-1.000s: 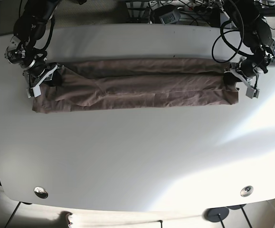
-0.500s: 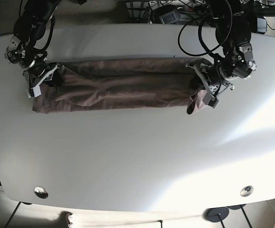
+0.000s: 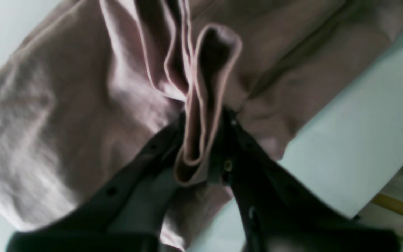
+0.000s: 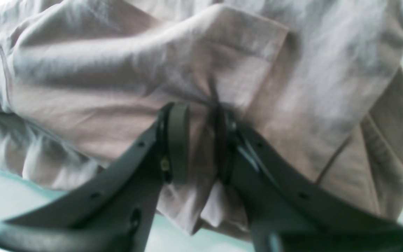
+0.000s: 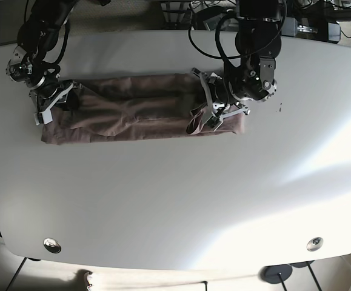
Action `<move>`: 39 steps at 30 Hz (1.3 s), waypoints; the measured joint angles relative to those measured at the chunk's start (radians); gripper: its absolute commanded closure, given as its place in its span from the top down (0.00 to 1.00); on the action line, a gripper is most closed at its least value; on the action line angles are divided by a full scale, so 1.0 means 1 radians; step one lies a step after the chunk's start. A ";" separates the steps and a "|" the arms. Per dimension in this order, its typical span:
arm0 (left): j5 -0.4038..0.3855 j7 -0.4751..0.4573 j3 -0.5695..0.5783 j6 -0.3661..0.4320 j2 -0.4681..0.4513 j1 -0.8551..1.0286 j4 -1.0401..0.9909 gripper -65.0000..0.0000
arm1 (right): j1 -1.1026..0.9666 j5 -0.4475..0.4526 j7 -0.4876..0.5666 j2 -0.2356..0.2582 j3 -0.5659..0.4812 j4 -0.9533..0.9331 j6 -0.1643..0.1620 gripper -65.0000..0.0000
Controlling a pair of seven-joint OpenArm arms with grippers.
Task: Fold the T-shirt properly
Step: 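Fold the strip end with the left gripper over toward the right gripper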
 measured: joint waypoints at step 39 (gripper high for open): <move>-0.113 -0.004 -0.011 -0.024 -0.090 0.010 0.182 0.20 | 0.001 0.002 0.001 -0.002 0.000 -0.001 0.000 0.20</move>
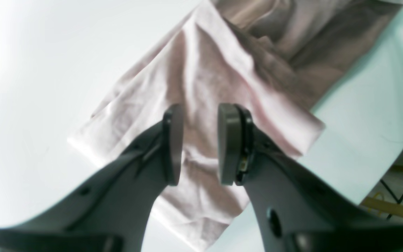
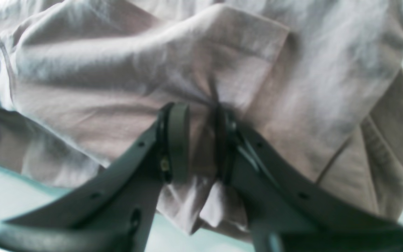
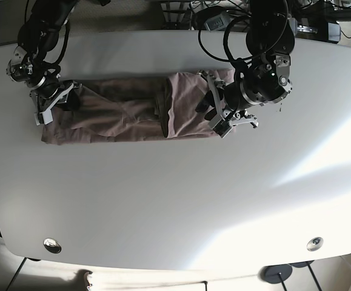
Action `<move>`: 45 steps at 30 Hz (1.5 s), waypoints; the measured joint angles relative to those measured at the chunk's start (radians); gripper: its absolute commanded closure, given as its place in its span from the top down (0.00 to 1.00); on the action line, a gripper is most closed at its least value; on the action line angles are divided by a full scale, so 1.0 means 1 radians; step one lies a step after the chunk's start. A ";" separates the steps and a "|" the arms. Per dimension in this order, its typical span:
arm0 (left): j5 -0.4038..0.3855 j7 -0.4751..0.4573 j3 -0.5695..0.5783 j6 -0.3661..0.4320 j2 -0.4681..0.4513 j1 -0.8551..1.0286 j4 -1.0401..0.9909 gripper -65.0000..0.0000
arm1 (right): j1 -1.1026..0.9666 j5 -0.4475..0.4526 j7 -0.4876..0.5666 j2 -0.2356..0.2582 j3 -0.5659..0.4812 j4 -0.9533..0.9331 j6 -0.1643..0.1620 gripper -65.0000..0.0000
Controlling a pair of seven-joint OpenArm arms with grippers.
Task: Fold the T-shirt properly
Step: 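Fold the strip end with the left gripper over toward the right gripper, then fold the strip's other end with the right gripper onto the folded half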
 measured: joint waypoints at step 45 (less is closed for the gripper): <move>-0.011 -0.131 -0.174 -0.074 -0.047 0.001 -0.289 0.20 | 0.096 0.363 -0.098 0.080 0.051 -0.215 0.002 0.61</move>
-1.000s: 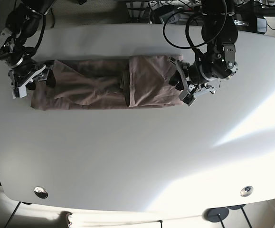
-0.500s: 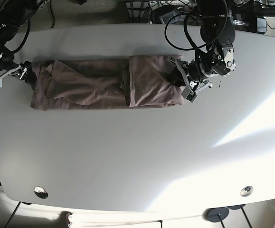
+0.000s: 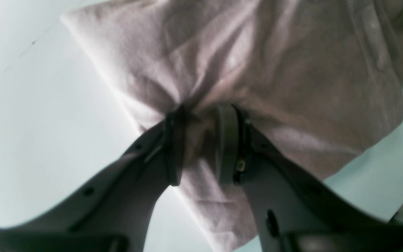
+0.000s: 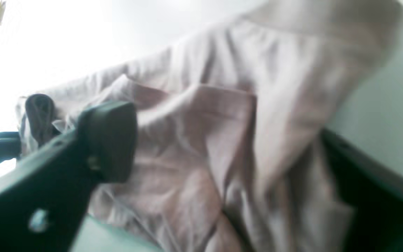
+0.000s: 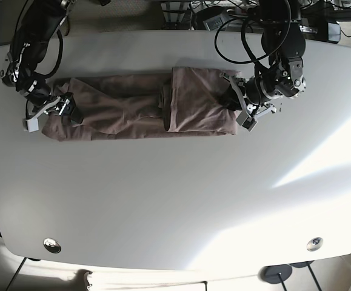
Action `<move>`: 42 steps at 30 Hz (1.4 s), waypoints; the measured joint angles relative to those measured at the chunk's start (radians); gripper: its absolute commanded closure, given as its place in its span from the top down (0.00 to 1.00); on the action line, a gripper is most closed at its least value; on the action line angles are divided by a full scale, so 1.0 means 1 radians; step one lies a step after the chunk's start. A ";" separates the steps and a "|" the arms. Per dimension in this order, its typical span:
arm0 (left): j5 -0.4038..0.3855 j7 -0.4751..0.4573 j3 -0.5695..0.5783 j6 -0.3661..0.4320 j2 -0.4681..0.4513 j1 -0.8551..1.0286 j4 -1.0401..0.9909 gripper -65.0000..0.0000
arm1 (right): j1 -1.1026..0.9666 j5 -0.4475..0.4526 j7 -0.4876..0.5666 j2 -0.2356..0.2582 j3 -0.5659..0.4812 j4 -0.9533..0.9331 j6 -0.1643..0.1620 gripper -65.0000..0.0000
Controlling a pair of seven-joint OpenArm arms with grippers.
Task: Fold the T-shirt properly
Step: 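Fold the strip's other end with the right gripper onto the folded half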
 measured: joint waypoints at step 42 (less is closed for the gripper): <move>-0.023 -0.023 0.005 0.041 0.166 -0.157 -0.222 0.20 | -0.057 0.092 -0.097 -0.349 -0.495 0.472 -0.228 0.03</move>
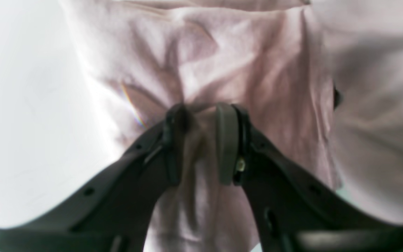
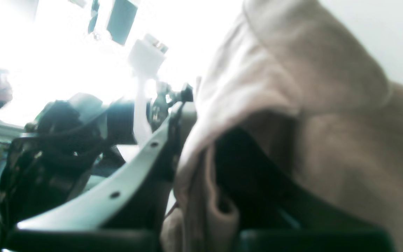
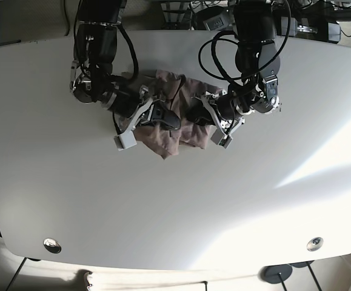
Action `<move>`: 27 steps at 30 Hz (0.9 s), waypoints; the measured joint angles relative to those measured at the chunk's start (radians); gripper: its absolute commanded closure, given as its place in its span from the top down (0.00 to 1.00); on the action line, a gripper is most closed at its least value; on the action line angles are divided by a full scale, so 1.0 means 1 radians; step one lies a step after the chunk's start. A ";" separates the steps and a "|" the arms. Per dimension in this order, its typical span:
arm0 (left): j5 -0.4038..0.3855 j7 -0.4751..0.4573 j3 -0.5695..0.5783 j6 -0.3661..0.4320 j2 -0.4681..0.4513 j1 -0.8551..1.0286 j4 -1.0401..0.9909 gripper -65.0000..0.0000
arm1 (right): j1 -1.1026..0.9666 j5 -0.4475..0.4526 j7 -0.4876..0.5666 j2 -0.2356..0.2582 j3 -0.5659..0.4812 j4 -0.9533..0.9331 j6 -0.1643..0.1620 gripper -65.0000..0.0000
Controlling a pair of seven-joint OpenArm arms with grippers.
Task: Fold the T-shirt properly
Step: 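Fold the strip's other end with the right gripper onto the folded half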
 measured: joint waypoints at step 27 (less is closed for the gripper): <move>0.035 0.048 -0.308 0.001 -0.216 0.121 0.472 0.21 | -0.061 0.001 0.193 0.217 -0.119 -0.019 -0.007 0.83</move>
